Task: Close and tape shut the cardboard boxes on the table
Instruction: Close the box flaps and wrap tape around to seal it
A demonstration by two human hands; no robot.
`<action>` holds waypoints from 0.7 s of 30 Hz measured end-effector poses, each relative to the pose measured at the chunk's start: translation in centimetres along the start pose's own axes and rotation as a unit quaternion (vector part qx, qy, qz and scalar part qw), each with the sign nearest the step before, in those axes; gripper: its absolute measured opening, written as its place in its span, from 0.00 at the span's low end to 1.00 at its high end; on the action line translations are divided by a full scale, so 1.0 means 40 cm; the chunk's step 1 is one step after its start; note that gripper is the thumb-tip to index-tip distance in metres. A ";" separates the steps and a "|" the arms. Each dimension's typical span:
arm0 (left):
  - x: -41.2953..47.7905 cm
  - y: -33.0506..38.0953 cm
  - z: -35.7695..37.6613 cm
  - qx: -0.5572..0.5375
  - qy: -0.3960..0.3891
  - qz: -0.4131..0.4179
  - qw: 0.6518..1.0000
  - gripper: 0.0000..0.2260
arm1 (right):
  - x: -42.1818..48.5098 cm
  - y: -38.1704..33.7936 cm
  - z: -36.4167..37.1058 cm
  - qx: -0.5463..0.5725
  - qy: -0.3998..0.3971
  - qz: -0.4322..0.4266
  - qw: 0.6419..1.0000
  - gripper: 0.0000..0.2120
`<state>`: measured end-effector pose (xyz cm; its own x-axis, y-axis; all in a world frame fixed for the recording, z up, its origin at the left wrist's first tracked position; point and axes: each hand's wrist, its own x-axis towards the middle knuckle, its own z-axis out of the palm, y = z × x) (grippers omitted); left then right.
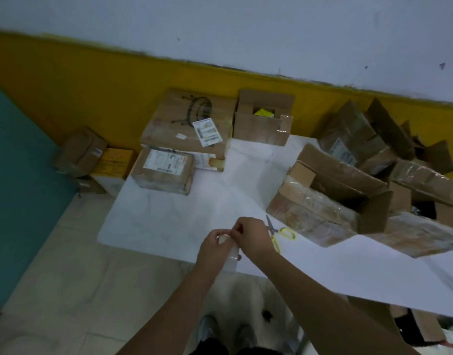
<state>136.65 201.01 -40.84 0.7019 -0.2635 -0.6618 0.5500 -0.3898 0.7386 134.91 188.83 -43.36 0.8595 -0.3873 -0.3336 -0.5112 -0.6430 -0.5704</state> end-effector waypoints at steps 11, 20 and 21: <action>0.036 -0.237 0.030 0.124 0.179 -0.047 0.975 0.36 | 0.066 0.064 0.107 0.030 -0.025 -0.006 0.999 0.16; 0.171 -0.414 0.126 0.287 0.276 -0.028 0.917 0.40 | 0.130 0.244 0.255 0.025 -0.020 -0.078 0.996 0.08; 0.179 -0.422 0.130 0.284 0.277 -0.010 0.918 0.39 | 0.136 0.250 0.264 0.000 -0.020 -0.111 0.994 0.08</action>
<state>130.04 201.14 -58.71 0.9029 0.1767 -0.3919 0.3517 -0.8277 0.4372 134.55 187.25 -58.81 0.9507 -0.2097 -0.2284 -0.3086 -0.7104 -0.6326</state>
